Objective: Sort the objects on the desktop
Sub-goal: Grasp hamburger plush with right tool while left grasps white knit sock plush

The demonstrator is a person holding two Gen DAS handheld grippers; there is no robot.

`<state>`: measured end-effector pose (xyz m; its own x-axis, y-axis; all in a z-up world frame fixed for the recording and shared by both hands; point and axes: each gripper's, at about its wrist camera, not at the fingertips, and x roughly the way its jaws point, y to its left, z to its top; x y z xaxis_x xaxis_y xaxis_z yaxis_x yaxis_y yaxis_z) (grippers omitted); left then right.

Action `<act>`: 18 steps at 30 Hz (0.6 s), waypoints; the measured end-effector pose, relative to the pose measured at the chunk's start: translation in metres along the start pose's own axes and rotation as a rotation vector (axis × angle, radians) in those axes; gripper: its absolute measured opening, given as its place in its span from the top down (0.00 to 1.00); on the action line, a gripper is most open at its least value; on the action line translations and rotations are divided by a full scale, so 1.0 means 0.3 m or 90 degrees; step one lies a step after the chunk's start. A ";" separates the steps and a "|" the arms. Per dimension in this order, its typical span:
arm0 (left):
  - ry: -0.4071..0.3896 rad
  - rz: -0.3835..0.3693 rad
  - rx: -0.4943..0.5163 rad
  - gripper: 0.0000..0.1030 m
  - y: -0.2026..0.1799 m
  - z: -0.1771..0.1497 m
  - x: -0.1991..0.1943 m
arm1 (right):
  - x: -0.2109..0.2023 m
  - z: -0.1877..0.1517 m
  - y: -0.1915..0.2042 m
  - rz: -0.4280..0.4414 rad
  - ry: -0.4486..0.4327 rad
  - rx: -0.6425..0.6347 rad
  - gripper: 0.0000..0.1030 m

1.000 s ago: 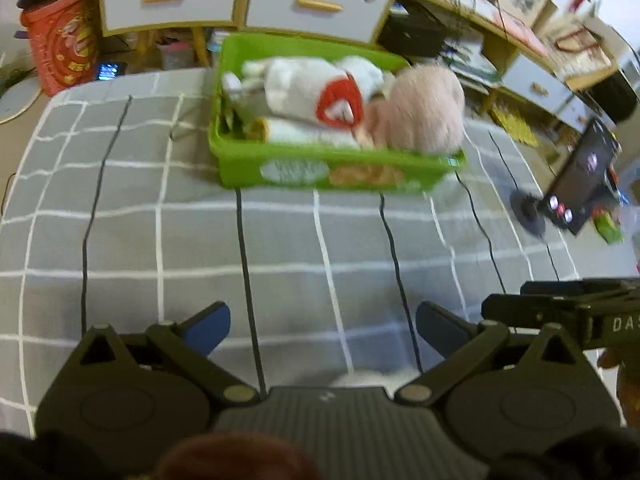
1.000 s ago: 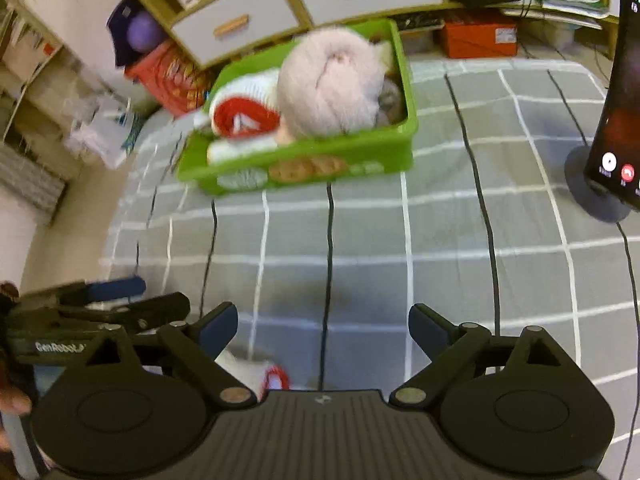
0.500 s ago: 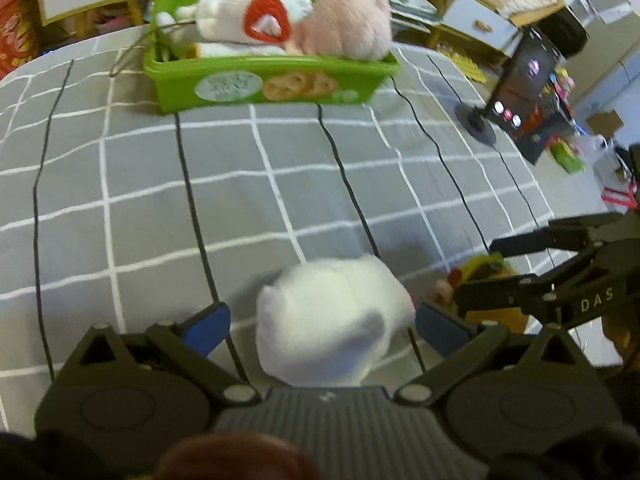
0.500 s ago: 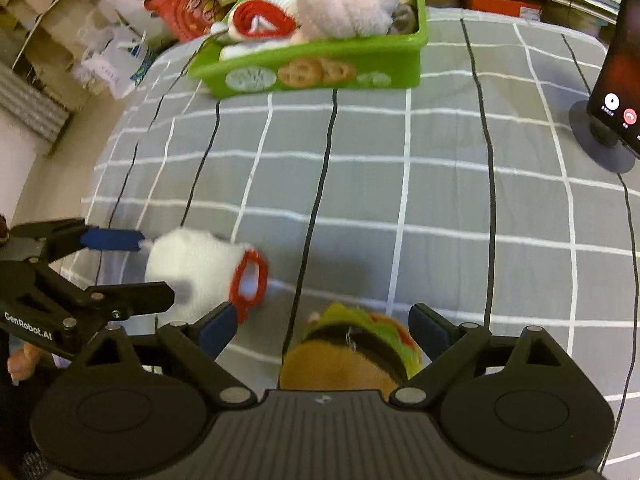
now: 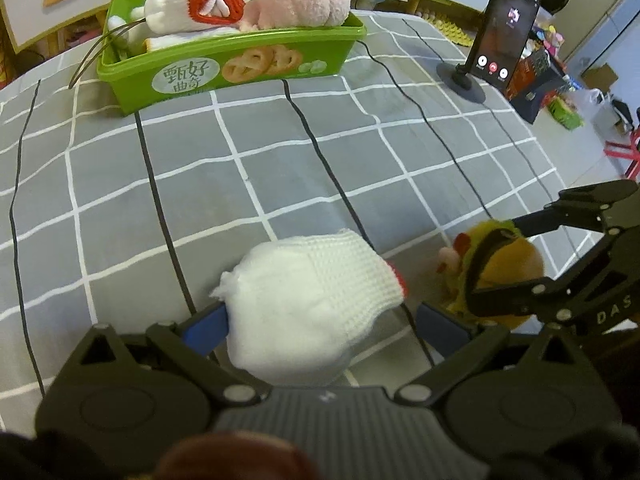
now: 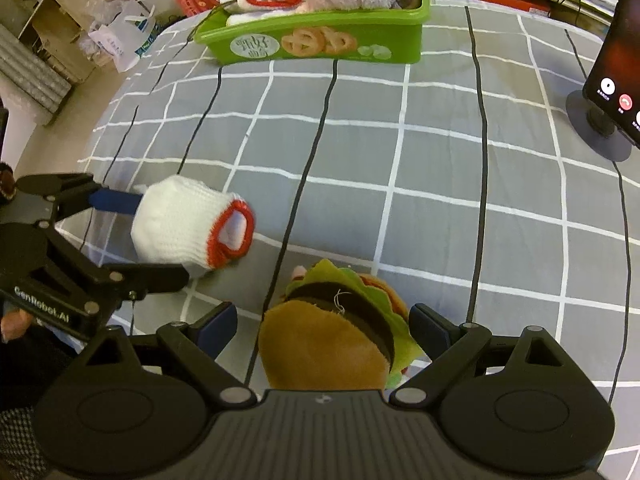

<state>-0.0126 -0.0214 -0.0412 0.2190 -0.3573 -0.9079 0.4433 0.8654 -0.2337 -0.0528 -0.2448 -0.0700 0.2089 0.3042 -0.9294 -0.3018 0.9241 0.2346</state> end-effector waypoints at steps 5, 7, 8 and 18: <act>0.008 0.018 0.016 0.01 -0.006 0.000 0.016 | 0.019 -0.013 -0.004 -0.011 0.011 -0.010 0.09; 0.012 0.028 0.025 0.01 -0.010 -0.001 0.022 | 0.024 -0.015 -0.005 -0.014 0.013 -0.013 0.09; 0.013 0.032 0.028 0.01 -0.012 -0.001 0.025 | 0.026 -0.017 -0.005 -0.015 0.014 -0.014 0.09; 0.028 0.057 0.041 0.01 -0.010 -0.003 0.055 | 0.045 -0.035 0.003 -0.029 0.024 -0.041 0.11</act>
<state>-0.0112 -0.0297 -0.0559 0.2231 -0.2627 -0.9387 0.4794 0.8681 -0.1290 -0.0601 -0.2422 -0.0854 0.1881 0.2524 -0.9492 -0.3523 0.9194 0.1747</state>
